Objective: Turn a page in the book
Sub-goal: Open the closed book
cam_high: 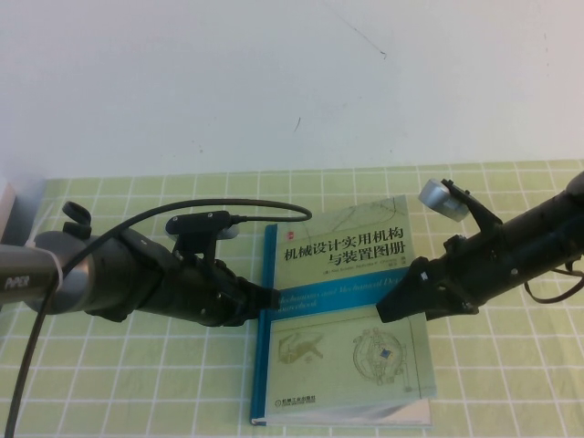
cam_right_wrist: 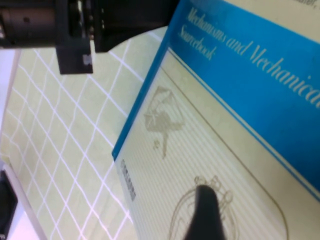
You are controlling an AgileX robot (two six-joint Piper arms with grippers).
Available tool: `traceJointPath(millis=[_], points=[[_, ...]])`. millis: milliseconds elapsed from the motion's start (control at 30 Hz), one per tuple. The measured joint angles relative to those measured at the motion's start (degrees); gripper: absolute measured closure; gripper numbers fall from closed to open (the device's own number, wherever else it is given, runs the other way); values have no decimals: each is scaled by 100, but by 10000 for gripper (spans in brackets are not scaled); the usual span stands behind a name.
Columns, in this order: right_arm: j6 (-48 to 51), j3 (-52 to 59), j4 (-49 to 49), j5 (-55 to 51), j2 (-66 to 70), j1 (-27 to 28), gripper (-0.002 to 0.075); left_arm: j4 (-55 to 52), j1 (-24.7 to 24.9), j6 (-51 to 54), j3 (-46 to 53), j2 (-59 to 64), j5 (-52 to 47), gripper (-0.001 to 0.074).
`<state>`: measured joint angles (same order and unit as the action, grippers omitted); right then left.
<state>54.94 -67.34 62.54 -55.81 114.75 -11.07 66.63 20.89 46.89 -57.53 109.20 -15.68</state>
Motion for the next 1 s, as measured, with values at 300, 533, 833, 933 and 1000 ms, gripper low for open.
traceJointPath(millis=[300,533,833,933,1000], points=[[-466,-297,-448,-257,0,-10,231,0,0,13,0,0,0,738],[-564,-341,-461,-307,3,-10,232,0,0,31,0,0,0,738],[-624,-355,-507,-307,3,-10,235,10,0,31,0,0,0,738],[-743,-443,-721,-330,3,-10,256,10,0,31,0,0,0,738],[-854,-509,-859,-344,3,-10,270,10,0,31,0,0,0,738]])
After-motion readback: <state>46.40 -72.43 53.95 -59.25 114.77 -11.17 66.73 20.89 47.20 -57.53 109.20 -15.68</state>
